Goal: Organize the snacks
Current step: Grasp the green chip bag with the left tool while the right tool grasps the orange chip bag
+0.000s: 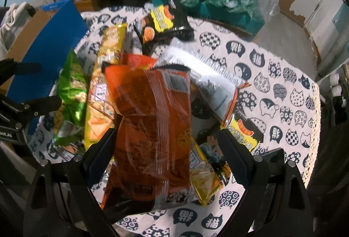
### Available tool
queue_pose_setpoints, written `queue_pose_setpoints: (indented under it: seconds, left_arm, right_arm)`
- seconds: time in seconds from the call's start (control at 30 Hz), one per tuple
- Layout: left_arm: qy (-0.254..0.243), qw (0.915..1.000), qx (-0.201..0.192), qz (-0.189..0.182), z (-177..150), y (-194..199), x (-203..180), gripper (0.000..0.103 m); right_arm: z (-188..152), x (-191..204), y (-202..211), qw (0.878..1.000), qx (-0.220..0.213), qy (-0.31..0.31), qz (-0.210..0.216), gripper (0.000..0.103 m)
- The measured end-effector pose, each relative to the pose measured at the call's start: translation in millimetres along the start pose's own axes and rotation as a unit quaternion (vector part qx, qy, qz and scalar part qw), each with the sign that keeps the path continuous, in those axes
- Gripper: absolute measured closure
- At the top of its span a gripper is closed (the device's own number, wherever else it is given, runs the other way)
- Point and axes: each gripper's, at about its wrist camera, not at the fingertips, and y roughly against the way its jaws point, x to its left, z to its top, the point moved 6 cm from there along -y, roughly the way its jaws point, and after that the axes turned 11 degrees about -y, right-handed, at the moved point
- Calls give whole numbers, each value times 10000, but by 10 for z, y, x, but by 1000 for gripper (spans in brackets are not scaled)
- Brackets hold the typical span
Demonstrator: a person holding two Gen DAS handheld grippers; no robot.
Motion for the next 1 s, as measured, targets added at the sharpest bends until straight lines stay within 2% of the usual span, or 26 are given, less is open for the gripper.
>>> queue_pose_setpoints:
  seconds: [0.1,0.17,0.23,0.37,0.43,0.5,0.57,0.6,0.7,0.73,1.0]
  left_arm:
    - [56,9999,58,-88,18,-85,-28,2]
    - [70,9999,93,-114,23,-136,-43,2]
    - [61,9998,164,-112,26,-209,-53,2]
    - [68,9994,288,-154,31,-341,-62,2]
    - [105,9991,278,-286,30,-384,-65,2]
    - [131,9988,298,-367,23,-414,-68,10]
    - [172,9971,323,-674,14,-443,-101,28]
    - [213,9957,323,-843,8,-448,-113,30]
    - [254,9956,249,-863,12,-426,-117,36]
    - [222,9957,216,-877,6,-409,-127,40]
    - [64,9982,-29,-594,-29,-223,-79,48]
  right_arm:
    - [-21,-22,-99,9999,104,23,-22,12]
    - [-36,-42,-161,9998,166,47,-36,20]
    - [-62,-79,-226,9996,292,22,-29,37]
    - [-81,-124,-280,9993,360,-58,36,44]
    - [-64,-116,-262,9994,319,-52,78,52]
    - [-48,-110,-241,9995,290,-58,109,54]
    - [-38,-99,-226,9995,270,-45,138,55]
    - [-36,-95,-217,9995,259,-44,145,56]
    - [-36,-85,-195,9995,256,-13,179,57]
    - [-34,-74,-186,9995,243,1,184,57]
    - [-32,-49,-24,9998,50,0,193,58]
